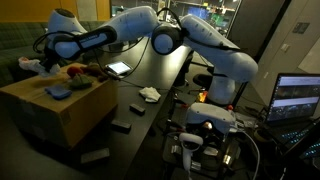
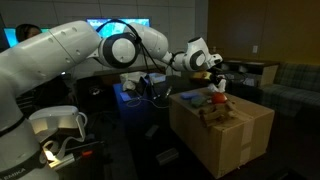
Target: Swap the things on the box with the things on the table
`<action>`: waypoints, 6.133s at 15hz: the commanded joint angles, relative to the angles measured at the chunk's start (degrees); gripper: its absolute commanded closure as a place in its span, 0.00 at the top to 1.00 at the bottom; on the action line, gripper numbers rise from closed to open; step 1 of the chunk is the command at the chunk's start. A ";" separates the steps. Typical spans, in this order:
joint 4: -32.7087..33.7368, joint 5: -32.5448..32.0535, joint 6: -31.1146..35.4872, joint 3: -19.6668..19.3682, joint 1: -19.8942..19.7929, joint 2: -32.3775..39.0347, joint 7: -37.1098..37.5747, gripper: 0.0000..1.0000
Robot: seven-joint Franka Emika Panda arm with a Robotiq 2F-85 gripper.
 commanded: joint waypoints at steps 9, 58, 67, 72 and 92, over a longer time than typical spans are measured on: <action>-24.73 -0.66 -7.66 -0.97 7.86 -20.97 3.60 0.01; -69.13 8.33 24.08 11.46 2.15 -16.23 9.16 0.01; -67.69 7.83 23.89 6.50 7.04 -15.63 13.07 0.53; -69.50 6.90 24.66 3.06 10.58 -18.35 14.43 0.91; -68.85 1.81 25.59 16.36 12.36 -18.70 2.16 1.00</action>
